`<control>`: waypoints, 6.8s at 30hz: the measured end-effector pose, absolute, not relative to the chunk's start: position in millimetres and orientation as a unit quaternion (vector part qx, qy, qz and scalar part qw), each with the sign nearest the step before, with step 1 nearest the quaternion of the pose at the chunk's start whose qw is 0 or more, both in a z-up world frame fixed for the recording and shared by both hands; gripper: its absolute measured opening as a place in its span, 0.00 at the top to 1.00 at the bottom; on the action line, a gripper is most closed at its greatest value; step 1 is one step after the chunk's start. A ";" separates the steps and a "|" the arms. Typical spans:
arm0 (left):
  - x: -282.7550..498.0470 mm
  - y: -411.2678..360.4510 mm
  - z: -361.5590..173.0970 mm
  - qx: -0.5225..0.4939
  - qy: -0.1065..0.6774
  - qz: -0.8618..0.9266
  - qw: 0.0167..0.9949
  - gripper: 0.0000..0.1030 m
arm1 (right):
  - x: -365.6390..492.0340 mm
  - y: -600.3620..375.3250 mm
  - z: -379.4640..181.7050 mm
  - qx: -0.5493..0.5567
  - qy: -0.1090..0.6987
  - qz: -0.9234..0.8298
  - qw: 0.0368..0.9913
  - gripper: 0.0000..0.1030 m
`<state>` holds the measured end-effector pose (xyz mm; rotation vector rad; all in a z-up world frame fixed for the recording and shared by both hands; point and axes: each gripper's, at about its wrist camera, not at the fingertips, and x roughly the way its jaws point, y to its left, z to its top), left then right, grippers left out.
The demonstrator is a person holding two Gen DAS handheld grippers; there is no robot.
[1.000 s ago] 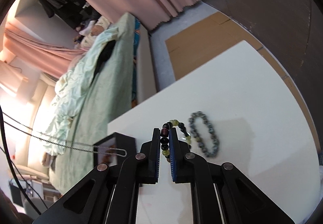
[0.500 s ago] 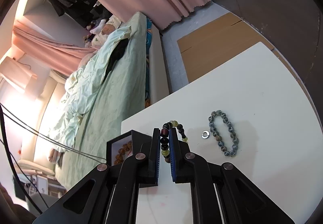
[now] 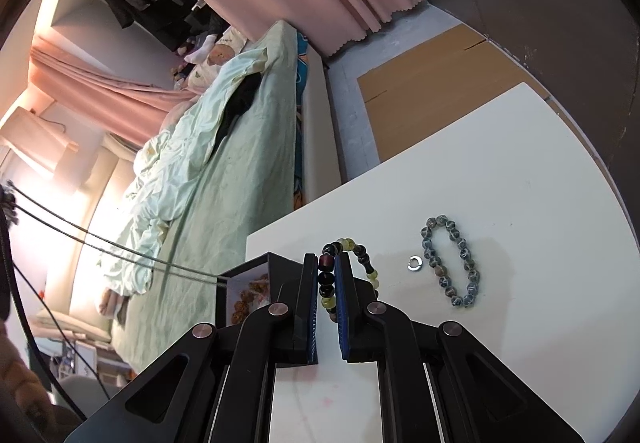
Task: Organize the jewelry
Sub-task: 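Carry both items over the black box and open both tools, then reach the left tool to the small silver ring and grasp it, then drop the ring into the box with the left tool while the right tool grasps the grey bead bracelet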
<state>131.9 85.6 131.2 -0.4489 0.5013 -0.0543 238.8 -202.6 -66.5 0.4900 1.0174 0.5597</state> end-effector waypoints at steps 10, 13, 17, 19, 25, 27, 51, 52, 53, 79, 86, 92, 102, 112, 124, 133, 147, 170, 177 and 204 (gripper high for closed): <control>155.5 91.0 49.6 -0.268 0.301 -0.029 0.915 0.86 | 236.1 -202.5 -64.2 0.229 0.473 0.264 0.809 0.90; 159.5 95.2 24.5 -0.285 0.317 -0.027 0.904 0.86 | 234.4 -201.3 -61.8 0.230 0.468 0.274 0.808 0.90; 168.7 97.7 -8.3 -0.297 0.358 -0.021 0.885 0.86 | 230.8 -195.6 -57.8 0.239 0.456 0.297 0.805 0.90; 173.0 100.0 -21.9 -0.302 0.382 -0.016 0.873 0.86 | 227.2 -188.7 -53.6 0.240 0.445 0.313 0.804 0.90; 177.8 114.6 -37.8 -0.326 0.406 -0.018 0.853 0.81 | 220.6 -162.1 -48.7 0.229 0.427 0.346 0.804 0.90; 176.5 122.1 -37.2 -0.326 0.403 -0.009 0.855 0.71 | 220.1 -152.3 -49.6 0.228 0.424 0.356 0.801 0.90; 168.6 165.3 -40.5 -0.355 0.376 0.057 0.854 0.30 | 219.1 -118.8 -60.1 0.215 0.441 0.381 0.784 0.49; 168.5 160.9 -39.7 -0.348 0.374 0.061 0.857 0.30 | 219.0 -123.4 -58.4 0.216 0.440 0.375 0.787 0.49; 168.2 155.9 -38.8 -0.339 0.372 0.066 0.861 0.29 | 218.9 -128.7 -57.5 0.217 0.439 0.368 0.790 0.49; 162.4 13.4 -19.5 -0.225 0.347 0.005 0.910 0.00 | 210.3 -275.1 -42.3 0.287 0.414 0.234 0.831 0.09; 168.0 -25.2 -18.7 -0.185 0.366 -0.018 0.912 0.00 | 205.6 -320.0 -40.0 0.320 0.394 0.211 0.835 0.09; 175.5 -49.8 -15.5 -0.160 0.376 -0.019 0.912 0.00 | 205.0 -344.4 -39.3 0.342 0.387 0.180 0.837 0.08; 207.5 -76.4 -28.0 -0.114 0.427 -0.023 0.897 0.02 | 217.0 -377.6 -59.5 0.392 0.417 0.155 0.805 0.08; 244.6 -95.2 -77.1 -0.096 0.503 -0.024 0.859 0.56 | 223.8 -388.1 -74.6 0.392 0.447 0.134 0.793 0.08; 265.4 -95.8 -118.6 -0.063 0.540 0.022 0.839 0.72 | 228.4 -392.3 -76.7 0.404 0.448 0.129 0.787 0.08; 277.5 -99.0 -132.8 -0.051 0.548 0.029 0.834 0.79 | 230.1 -392.1 -79.7 0.401 0.456 0.119 0.786 0.08; 264.4 -70.7 -112.8 -0.090 0.521 0.024 0.848 0.88 | 246.8 -343.6 -93.4 0.329 0.502 0.153 0.785 0.25; 208.3 30.8 -64.6 -0.199 0.443 0.013 0.874 0.88 | 261.8 -230.9 -119.0 0.104 0.550 0.156 0.814 0.58; 197.5 52.6 -61.7 -0.210 0.438 0.017 0.874 0.88 | 266.0 -217.0 -125.1 0.062 0.552 0.135 0.820 0.65; 185.1 86.8 -69.5 -0.234 0.460 0.026 0.856 0.41 | 236.9 -212.9 -72.2 0.128 0.479 0.172 0.851 0.90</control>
